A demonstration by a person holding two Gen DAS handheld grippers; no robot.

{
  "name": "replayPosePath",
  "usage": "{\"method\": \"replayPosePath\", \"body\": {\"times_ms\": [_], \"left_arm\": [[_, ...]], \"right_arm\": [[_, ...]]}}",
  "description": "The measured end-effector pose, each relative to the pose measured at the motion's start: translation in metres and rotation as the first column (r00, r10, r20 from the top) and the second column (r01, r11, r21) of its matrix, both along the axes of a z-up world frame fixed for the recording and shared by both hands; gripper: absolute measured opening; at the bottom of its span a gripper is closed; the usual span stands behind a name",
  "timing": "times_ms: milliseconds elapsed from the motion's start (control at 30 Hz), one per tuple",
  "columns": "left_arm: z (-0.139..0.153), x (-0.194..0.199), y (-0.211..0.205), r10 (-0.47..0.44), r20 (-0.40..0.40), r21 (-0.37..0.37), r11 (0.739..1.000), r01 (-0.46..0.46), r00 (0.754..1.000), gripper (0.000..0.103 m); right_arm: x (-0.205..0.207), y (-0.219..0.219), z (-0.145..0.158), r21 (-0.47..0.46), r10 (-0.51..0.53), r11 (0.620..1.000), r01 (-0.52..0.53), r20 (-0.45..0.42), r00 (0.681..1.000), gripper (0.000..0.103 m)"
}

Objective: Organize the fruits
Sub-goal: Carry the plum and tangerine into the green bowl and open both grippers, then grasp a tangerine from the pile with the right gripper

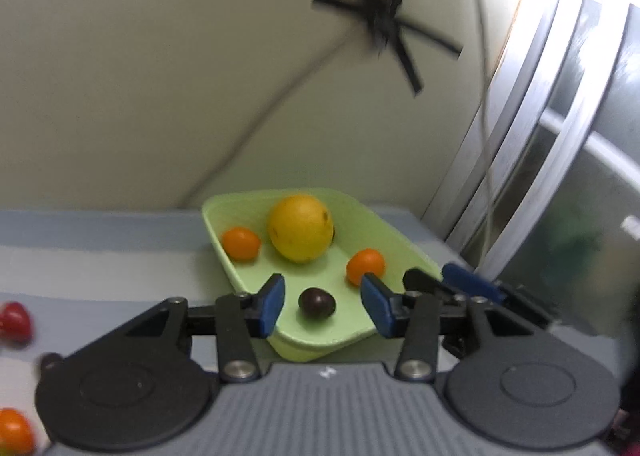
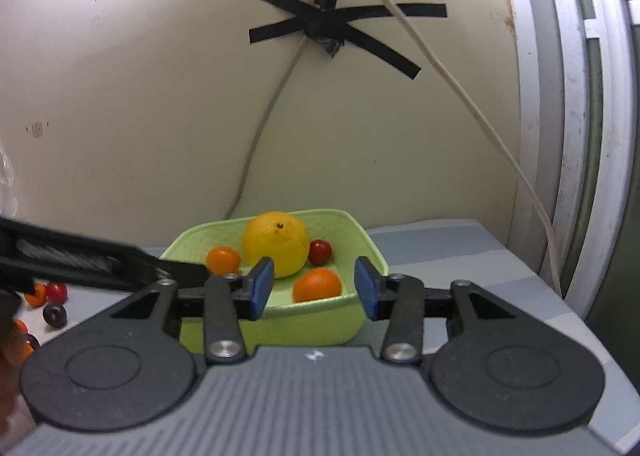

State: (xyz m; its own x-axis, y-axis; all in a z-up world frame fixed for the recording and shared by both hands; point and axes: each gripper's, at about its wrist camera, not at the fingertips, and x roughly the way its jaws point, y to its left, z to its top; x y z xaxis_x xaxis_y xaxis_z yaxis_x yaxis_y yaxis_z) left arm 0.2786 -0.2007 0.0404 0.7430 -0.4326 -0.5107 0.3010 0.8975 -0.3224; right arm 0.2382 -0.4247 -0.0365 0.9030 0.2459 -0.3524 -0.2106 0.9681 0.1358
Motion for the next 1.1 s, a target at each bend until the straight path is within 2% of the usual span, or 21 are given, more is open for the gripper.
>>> {"method": "replayPosePath", "body": {"times_ms": [133,233,367,467,567,733,900,1100], "left_arm": [[0.024,-0.060,0.054,0.063,0.111,-0.026,0.998,-0.060,0.992,0.043],[0.023,-0.108,0.097,0.149,0.140,0.018,0.988,-0.153,0.979,0.043],[-0.001,-0.160,0.142,0.269,0.088,0.094,0.956,-0.277,0.959,0.043],[-0.026,-0.185,0.164,0.318,0.020,0.085,0.944,-0.319,0.948,0.043],[-0.041,-0.192,0.160,0.304,-0.010,0.072,0.951,-0.302,0.953,0.043],[-0.051,-0.183,0.130,0.218,0.002,0.090,0.972,-0.217,0.976,0.044],[-0.063,-0.177,0.119,0.182,-0.001,0.074,0.981,-0.182,0.983,0.044],[-0.066,-0.179,0.126,0.197,0.004,0.051,0.979,-0.197,0.980,0.047]], "right_arm": [[-0.001,-0.004,0.001,0.017,-0.031,0.999,0.031,0.020,0.999,0.047],[-0.001,-0.009,0.002,0.044,-0.056,0.998,0.055,0.029,0.998,0.047],[-0.006,-0.012,0.001,0.061,-0.080,0.995,0.078,0.035,0.996,0.047],[-0.012,-0.009,0.001,0.069,-0.076,0.995,0.073,0.043,0.996,0.047],[-0.021,0.002,0.004,0.071,-0.059,0.996,0.057,0.037,0.998,0.047],[-0.044,0.039,0.006,0.072,0.086,0.994,-0.085,-0.015,0.996,0.047],[-0.063,0.076,0.005,0.098,0.237,0.969,-0.228,-0.084,0.968,0.047],[-0.063,0.109,0.000,0.121,0.325,0.943,-0.310,-0.145,0.934,0.047]]}}
